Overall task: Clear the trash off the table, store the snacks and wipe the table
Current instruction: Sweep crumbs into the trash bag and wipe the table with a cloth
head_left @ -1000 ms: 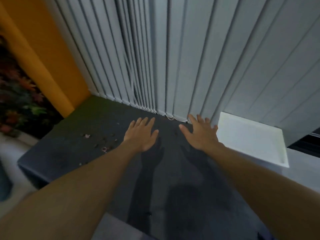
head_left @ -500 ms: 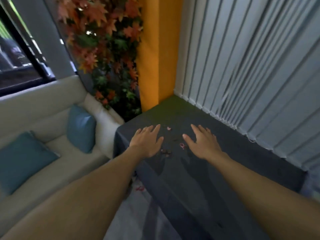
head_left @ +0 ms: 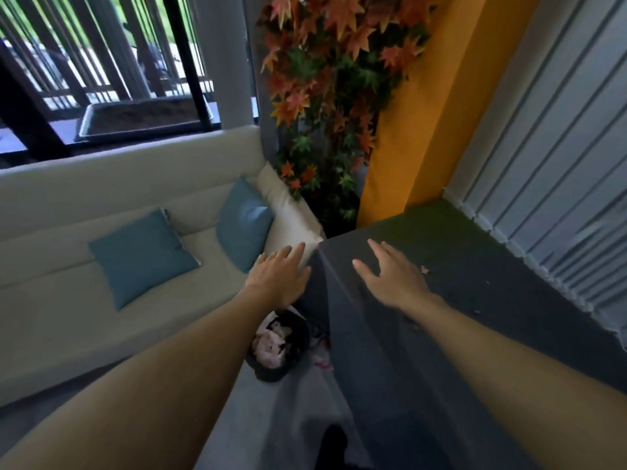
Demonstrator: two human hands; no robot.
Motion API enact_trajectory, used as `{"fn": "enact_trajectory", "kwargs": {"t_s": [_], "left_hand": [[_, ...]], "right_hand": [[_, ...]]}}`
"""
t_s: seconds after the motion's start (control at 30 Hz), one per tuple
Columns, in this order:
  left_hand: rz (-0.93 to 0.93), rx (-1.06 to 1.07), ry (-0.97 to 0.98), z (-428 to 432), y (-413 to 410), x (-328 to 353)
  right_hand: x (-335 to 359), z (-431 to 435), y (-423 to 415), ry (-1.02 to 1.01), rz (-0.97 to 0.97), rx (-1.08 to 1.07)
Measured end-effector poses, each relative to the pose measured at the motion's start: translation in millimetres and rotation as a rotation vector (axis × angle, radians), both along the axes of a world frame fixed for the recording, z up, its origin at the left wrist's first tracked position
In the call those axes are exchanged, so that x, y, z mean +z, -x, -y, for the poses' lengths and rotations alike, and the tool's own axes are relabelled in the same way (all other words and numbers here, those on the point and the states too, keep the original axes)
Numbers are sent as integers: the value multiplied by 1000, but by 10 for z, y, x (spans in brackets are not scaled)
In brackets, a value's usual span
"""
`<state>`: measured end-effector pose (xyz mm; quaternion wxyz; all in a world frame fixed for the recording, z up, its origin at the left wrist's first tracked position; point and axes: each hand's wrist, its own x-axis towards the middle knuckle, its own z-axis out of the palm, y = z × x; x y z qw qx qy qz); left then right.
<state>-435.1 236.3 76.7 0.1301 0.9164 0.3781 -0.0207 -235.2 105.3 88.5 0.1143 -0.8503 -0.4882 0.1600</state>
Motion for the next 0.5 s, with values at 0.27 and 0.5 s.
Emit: {"fn": "enact_trajectory", "kwargs": {"t_s": [0.27,0.5], "left_hand": [[-24,152,52,-652,196,-281],[-67,288,163,-1236,254,-707]], "right_hand": [[-312,-1010,91,8,-83,142],[-837,-1841,118,33,-152,245]]}}
